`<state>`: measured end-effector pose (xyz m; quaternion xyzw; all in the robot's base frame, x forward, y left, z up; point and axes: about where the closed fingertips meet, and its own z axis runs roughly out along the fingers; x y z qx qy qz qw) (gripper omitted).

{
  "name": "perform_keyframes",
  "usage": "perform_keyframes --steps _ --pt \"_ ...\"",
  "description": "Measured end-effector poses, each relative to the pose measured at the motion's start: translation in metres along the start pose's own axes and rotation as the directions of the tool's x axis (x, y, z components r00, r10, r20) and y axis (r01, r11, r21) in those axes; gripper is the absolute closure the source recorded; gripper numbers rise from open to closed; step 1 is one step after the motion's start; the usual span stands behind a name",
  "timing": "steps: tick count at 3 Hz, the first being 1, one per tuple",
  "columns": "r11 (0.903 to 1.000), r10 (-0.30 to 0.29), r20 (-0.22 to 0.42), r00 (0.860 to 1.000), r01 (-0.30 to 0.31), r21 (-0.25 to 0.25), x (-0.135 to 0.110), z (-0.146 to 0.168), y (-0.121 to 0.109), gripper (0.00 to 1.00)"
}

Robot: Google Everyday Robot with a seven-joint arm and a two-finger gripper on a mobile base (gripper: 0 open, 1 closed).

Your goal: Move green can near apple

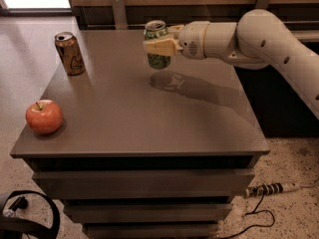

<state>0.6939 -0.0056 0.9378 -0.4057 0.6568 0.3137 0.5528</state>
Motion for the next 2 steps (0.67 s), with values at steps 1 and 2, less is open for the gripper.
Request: perform_keyframes --steps 1,2 --pt "1.0000 -0.001 0.004 1.000 0.001 -0.004 0.004 0.007 0.042 1.00" --pt "0.9989 0.025 0.015 1.000 -0.025 -0.040 0.007 0.021 0.081 1.00"
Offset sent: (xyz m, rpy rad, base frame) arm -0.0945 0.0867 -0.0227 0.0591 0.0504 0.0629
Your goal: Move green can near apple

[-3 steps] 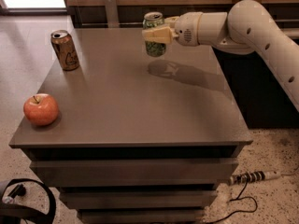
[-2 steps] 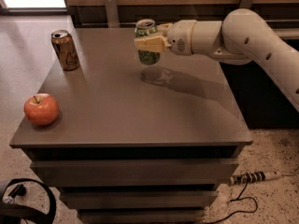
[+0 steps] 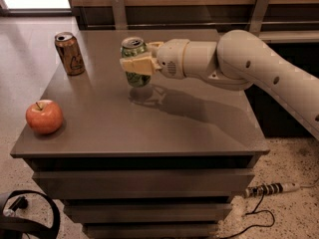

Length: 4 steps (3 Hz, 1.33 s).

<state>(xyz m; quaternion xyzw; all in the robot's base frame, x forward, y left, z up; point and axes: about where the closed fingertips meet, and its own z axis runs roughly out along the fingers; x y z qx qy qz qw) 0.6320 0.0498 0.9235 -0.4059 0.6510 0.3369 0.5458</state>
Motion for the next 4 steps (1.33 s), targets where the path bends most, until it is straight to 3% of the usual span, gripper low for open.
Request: perform_keyframes --steps 1,2,3,4 --pt "0.9966 0.012 0.010 1.000 -0.011 -0.082 0.004 0.021 0.034 1.00" --pt "0.9867 0.039 0.000 0.999 -0.039 -0.158 0.012 0.035 0.058 1.00" --pt "0.9718 0.046 -0.024 0.999 -0.050 -0.230 0.019 0.047 0.079 1.00" --pt "0.9528 0.006 -0.050 0.999 -0.021 -0.303 0.026 0.055 0.099 1.00"
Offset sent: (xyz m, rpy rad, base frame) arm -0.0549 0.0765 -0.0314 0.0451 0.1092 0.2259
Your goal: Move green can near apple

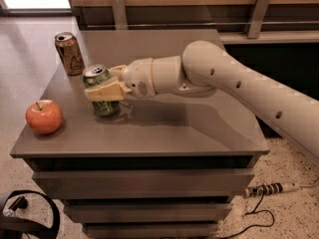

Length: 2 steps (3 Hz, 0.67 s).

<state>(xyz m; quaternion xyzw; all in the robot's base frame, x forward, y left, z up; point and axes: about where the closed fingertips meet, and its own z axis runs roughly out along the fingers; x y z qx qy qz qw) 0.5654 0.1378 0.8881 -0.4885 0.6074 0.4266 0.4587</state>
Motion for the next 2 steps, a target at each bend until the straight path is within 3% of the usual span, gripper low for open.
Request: perform_keyframes --steps 1,2 --pt "0.9958 -0.044 -0.002 0.999 0.044 -0.081 0.0069 0.0065 0.0150 1.00" --pt "0.9891 -0.063 0.043 0.997 0.068 -0.130 0.0147 0.0056 0.0209 1.00"
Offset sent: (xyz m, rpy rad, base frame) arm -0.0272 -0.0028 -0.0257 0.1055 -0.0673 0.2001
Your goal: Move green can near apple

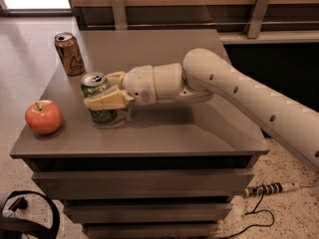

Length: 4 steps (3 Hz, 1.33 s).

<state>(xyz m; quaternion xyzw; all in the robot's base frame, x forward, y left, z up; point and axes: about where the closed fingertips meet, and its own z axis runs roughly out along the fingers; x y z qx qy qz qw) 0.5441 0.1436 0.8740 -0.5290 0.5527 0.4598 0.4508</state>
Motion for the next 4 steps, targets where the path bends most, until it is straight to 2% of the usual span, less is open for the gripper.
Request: perform_keyframes --steps 1,4 --pt "1.0000 -0.005 0.004 1.000 0.005 -0.007 0.0001 0.0004 0.0007 0.82" --pt "1.0000 -0.005 0.004 1.000 0.005 -0.007 -0.0011 0.0004 0.0009 0.13"
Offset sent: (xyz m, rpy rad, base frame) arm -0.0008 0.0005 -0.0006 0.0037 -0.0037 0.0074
